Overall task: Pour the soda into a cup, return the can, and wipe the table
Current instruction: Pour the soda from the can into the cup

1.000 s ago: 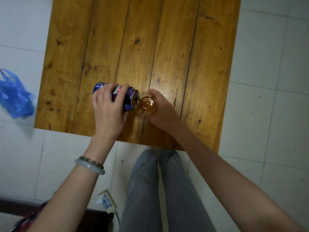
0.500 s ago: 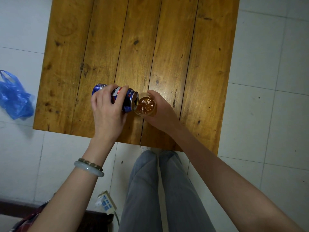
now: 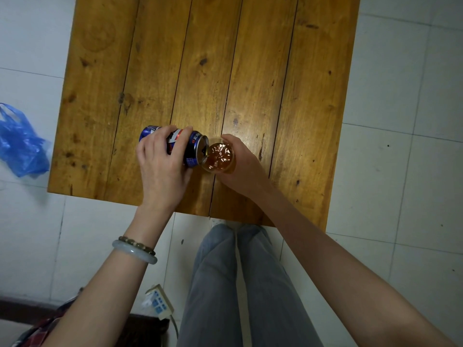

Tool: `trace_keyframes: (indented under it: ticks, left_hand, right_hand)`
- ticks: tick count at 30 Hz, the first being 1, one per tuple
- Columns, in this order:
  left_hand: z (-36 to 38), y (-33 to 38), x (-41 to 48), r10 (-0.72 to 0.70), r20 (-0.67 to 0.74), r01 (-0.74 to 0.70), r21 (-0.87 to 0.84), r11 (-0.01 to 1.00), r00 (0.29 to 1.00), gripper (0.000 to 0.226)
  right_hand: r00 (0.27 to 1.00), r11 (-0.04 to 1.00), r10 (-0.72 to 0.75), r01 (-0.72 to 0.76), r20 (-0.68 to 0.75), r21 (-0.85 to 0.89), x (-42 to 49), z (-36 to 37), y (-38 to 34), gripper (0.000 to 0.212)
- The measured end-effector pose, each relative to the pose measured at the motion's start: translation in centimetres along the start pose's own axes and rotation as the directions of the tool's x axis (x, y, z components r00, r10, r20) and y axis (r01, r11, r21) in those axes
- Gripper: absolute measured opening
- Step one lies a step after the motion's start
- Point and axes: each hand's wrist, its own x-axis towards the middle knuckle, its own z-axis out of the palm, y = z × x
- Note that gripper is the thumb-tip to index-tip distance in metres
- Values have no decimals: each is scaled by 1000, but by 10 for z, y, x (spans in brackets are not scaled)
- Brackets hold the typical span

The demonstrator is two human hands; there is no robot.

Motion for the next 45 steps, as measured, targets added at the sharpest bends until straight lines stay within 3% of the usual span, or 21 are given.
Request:
trace_keyframes:
  ticks: [10, 17, 23, 45]
  left_hand:
    - [7, -4, -7, -87, -34, 83, -119, 989, 996, 64]
    - [13, -10, -12, -279, 50, 283, -228, 932, 959, 78]
    - [18, -12, -14, -417, 111, 428, -338, 838, 902, 76]
    - [23, -15, -17, -472, 190, 507, -404, 761, 861, 77]
  right_hand:
    - [1000, 1000, 9, -9, -1, 7, -3, 1, 1, 70]
    - [999, 999, 36, -36, -9, 10, -2, 2, 5, 68]
    - [997, 997, 71, -71, -24, 5, -2, 4, 13, 69]
    - [991, 987, 130, -131, -16, -91, -6, 5, 15, 79]
